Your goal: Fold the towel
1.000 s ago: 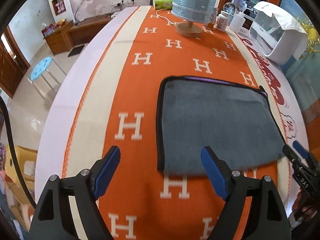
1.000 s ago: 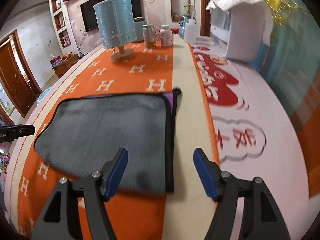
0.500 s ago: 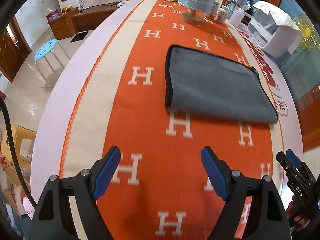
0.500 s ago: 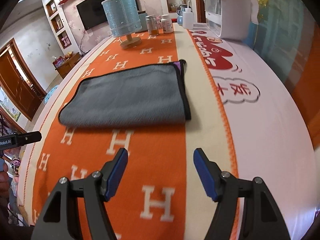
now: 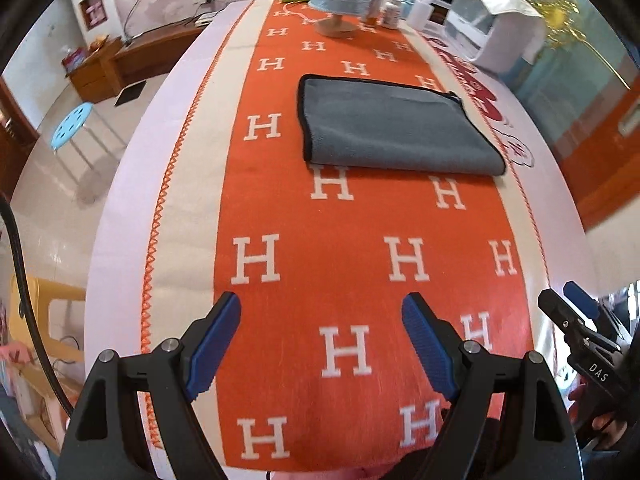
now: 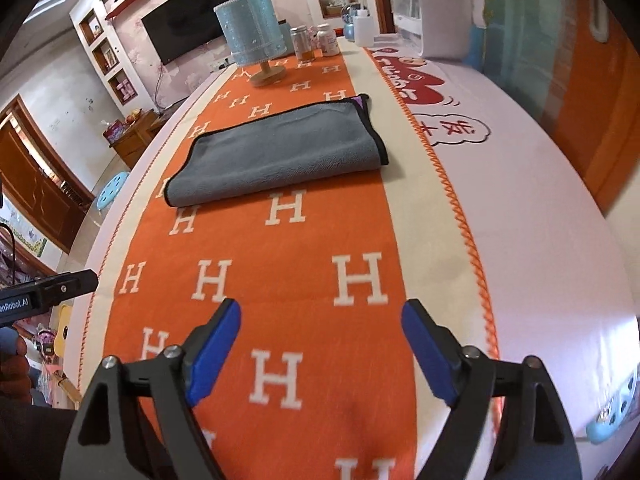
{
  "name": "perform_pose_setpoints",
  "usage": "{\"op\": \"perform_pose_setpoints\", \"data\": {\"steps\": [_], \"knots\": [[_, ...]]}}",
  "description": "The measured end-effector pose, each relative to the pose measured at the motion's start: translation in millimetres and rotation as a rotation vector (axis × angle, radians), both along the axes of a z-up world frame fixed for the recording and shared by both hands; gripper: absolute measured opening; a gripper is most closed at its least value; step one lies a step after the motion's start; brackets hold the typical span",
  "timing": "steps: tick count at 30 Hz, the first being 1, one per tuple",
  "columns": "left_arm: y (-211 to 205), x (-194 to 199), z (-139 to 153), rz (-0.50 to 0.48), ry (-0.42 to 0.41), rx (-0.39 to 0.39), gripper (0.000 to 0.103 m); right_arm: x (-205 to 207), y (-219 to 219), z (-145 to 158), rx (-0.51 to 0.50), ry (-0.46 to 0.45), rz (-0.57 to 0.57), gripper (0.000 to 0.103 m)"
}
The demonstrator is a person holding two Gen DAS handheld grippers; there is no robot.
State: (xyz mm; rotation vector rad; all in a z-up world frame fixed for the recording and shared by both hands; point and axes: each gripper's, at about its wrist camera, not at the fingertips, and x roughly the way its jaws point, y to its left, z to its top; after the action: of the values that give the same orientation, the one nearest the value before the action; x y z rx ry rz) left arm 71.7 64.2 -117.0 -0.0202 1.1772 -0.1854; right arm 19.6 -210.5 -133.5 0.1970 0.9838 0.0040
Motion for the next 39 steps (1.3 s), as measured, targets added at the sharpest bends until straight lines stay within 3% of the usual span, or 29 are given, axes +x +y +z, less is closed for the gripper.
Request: {"op": "perform_pose_setpoints", "data": {"steps": [7,13,22,31,39], "knots": [[4,-20,25,-0.043,-0.037,-0.017,0.092,-30,9,29,-0.033,-0.008,-0.079,0.096],[7,-31,50,-0.071,-0.076,-0.097,0.098,-48,18,54,-0.047,0.0,-0.115,0.099],[-8,-46,77,-0.061,-0.107,-0.112,0.1,-55,26,95,-0.026,-0.021,-0.065,0.101],[-24,-67,89,0.008,-0.144,0.005,0.101,-63,26,118,0.018,-0.009,-0.019,0.102],[-31,-87,99,0.09,-0.208,0.076,0.102,-76,26,127,-0.049,-0.047,-0.001,0.103]]}}
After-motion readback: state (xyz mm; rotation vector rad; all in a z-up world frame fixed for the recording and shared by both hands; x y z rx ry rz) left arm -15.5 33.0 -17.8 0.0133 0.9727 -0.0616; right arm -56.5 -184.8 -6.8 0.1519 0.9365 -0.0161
